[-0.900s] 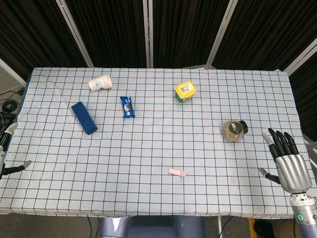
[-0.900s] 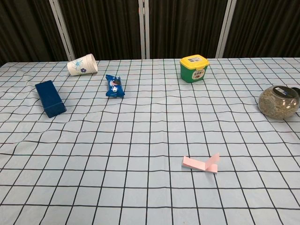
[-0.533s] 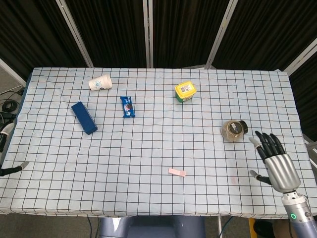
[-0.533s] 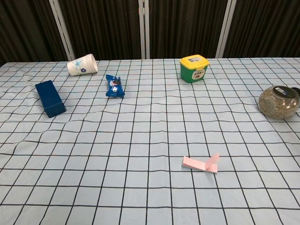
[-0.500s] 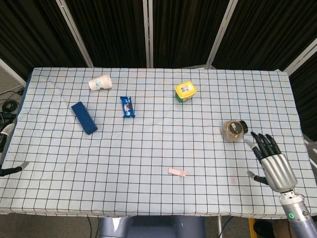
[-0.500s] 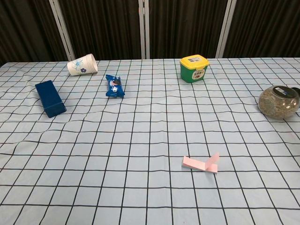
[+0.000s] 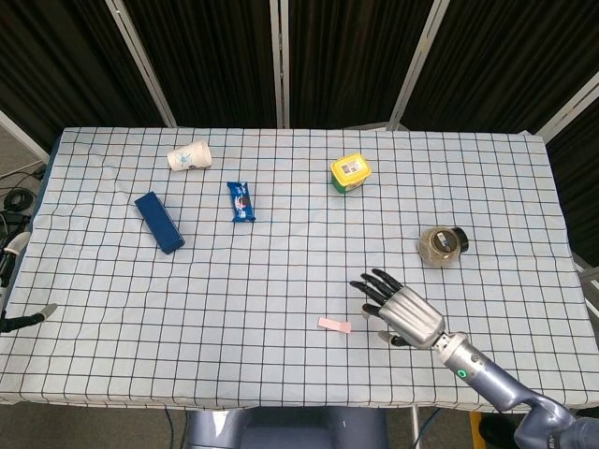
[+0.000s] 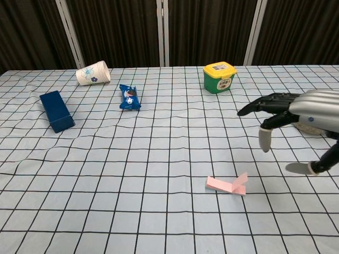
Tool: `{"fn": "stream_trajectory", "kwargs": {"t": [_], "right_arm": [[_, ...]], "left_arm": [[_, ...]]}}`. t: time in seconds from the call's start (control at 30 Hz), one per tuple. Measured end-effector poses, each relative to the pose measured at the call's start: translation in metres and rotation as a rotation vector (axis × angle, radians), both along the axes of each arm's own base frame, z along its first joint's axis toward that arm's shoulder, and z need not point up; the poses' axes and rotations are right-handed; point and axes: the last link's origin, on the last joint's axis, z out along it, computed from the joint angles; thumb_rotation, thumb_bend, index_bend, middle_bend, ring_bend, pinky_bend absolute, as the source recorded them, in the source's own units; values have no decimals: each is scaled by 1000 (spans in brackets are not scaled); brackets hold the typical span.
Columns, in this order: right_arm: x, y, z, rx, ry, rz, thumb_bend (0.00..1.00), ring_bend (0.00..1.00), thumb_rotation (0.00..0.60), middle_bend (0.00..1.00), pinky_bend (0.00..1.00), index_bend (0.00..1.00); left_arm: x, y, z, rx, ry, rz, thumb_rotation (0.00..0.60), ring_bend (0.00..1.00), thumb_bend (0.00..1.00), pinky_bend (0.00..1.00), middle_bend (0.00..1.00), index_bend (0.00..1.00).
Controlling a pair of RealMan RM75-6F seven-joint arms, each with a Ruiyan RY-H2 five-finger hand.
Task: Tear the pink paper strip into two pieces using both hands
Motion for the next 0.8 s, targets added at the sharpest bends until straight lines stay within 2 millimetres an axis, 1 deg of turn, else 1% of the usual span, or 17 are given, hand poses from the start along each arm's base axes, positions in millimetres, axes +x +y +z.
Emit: {"fn": "stream_trajectory", "kwargs": {"t": [0.23, 0.33, 0.5, 0.63, 0.8], "right_arm": [[16, -5, -34, 27, 41, 54, 235, 0, 600, 103, 0, 503], [19, -6, -43, 30, 49, 64, 235, 0, 600, 108, 0, 513], [21, -7, -53, 22, 78, 99, 235, 0, 600, 115, 0, 524], [16, -8, -61, 8, 128, 144, 235, 0, 600, 117, 0, 528], [13, -7, -64, 15, 140, 147, 239, 0, 600, 118, 0, 532]], "left_arm": [[-1, 0, 0, -2, -2, 2, 600, 0, 0, 0, 0, 0], [-1, 0, 1, 0, -3, 1, 600, 0, 0, 0, 0, 0], [-2, -1, 2, 3, -8, 1, 600, 0, 0, 0, 0, 0], [-2, -1, 3, 3, -12, 1, 600, 0, 0, 0, 0, 0], [-2, -1, 3, 2, -14, 1, 600, 0, 0, 0, 0, 0]]}}
